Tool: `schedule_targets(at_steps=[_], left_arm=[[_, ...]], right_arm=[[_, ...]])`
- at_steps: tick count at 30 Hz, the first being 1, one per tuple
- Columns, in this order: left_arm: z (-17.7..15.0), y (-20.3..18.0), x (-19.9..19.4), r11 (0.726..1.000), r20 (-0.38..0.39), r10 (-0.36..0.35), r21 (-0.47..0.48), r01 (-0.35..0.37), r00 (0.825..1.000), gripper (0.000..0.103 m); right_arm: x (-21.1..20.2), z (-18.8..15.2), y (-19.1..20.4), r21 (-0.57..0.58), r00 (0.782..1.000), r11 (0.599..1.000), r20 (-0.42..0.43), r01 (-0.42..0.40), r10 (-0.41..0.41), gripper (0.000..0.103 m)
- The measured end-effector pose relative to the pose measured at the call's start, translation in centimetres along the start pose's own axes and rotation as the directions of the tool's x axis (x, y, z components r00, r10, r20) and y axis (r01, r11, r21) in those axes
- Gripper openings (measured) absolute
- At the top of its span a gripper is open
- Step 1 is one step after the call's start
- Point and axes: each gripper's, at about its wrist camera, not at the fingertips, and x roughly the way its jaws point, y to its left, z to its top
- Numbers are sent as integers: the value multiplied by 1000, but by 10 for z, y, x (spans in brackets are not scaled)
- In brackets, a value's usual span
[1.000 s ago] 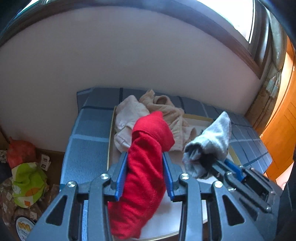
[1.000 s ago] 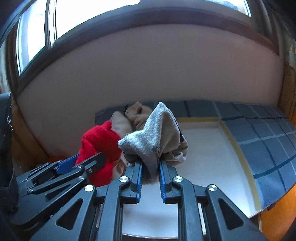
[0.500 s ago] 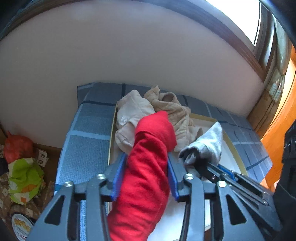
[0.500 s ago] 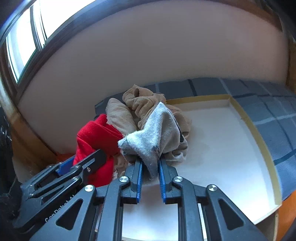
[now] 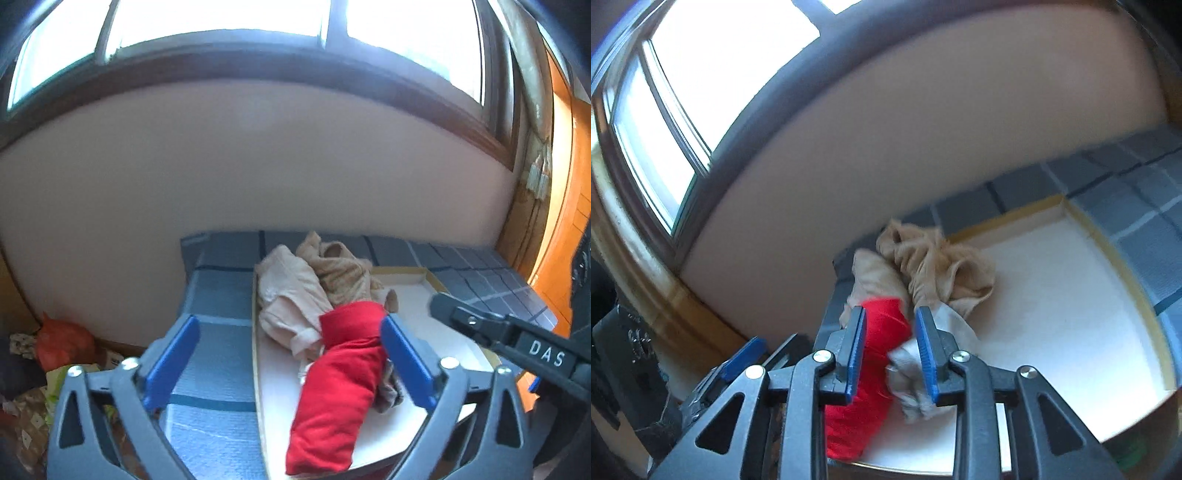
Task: Take underwear out of drawer
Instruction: 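Open both tools to release the red cloth and grey sock onto the tray, then move both open tools back down over the open drawer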
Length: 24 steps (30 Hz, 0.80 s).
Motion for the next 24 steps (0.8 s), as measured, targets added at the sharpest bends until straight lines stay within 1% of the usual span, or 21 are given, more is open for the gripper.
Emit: schedule_targets(at_steps=[2,4,6,9,12,15,19,21,24], left_arm=[[-3,6,-2,1000,-12,9,-19,-10,1000,101],[-8,11,-4,999,-31,11,-35,-12,999,101],[-15,11,-6,999,-45,16,-28,-18,999,101],[-22,5,-9,1000,-53,28,12,-28,998,101],[-28,1,-10,999,-61,34,37,-32,998,101],[-38,-4,-14,996,-89,30,83,-23,996,101],[-54,-13,-23,987,-114,31,160,-13,993,101],[-59,-14,-27,985,-126,31,175,-9,991,101],[-68,-16,-35,982,-142,17,187,10,990,101]], right_arm=[[-12,-2,2,-9,999,999,32,38,-37,30],[-18,-4,3,-11,997,998,44,62,-62,30],[-20,-6,3,-19,995,995,43,95,-94,30],[-27,-12,3,-39,991,991,45,132,-130,30],[-32,-17,-1,-41,989,989,39,142,-140,30],[-35,-22,-3,-47,991,990,4,135,-135,30],[-47,-37,-8,-44,987,987,-39,157,-158,30],[-53,-43,-10,-37,986,987,-53,156,-158,30],[-67,-53,-12,-35,982,983,-51,181,-182,30]])
